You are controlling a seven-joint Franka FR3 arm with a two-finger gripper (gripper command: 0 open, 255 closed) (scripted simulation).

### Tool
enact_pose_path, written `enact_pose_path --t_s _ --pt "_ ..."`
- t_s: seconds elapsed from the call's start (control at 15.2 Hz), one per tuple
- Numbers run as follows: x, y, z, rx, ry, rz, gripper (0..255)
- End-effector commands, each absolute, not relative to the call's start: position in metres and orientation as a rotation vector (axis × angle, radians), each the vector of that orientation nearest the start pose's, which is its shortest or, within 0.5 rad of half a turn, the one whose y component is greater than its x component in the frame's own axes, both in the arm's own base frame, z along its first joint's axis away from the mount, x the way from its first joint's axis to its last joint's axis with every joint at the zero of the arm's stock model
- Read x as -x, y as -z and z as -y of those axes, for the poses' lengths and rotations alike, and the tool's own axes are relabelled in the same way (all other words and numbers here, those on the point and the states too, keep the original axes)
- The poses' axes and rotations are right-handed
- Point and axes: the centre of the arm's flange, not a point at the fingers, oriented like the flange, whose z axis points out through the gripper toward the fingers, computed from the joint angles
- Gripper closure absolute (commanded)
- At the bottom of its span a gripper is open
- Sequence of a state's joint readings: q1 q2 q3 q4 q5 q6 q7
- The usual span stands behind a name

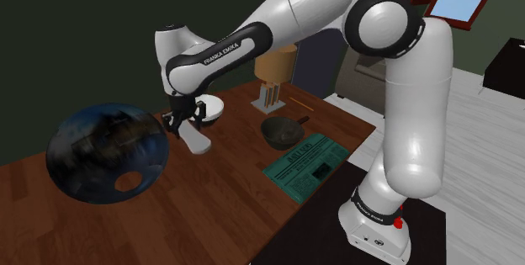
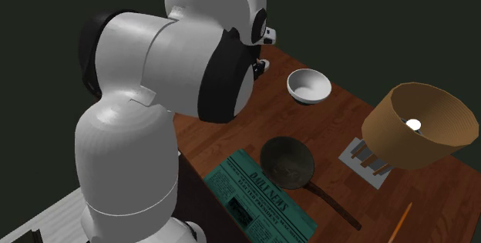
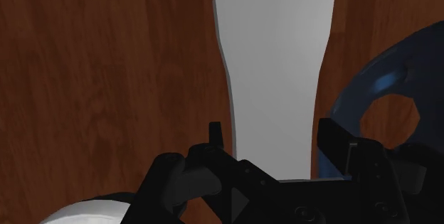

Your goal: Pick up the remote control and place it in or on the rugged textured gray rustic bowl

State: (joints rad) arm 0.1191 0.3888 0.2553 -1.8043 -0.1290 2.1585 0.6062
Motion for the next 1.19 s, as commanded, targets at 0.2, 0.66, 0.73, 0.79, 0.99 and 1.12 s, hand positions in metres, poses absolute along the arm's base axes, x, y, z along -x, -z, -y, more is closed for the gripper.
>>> enact_pose_path --t_s 0.2,0.66,0.73,0.79,0.99,1.12 --pt "-0.602 -0.358 -0.219 3.148 -0.02 -0.278 255" --pt "-0.553 -0.359 -0.14 3.148 -0.019 -0.278 255" --pt "-0.546 -0.359 -0.129 3.148 -0.019 -0.278 255" --pt "-0.539 -0.359 -0.118 3.148 -0.019 -0.278 255" --pt "-0.518 -0.36 -0.084 3.148 -0.019 -0.278 255" --pt "-0.504 -0.36 -0.062 3.148 -0.019 -0.278 255"
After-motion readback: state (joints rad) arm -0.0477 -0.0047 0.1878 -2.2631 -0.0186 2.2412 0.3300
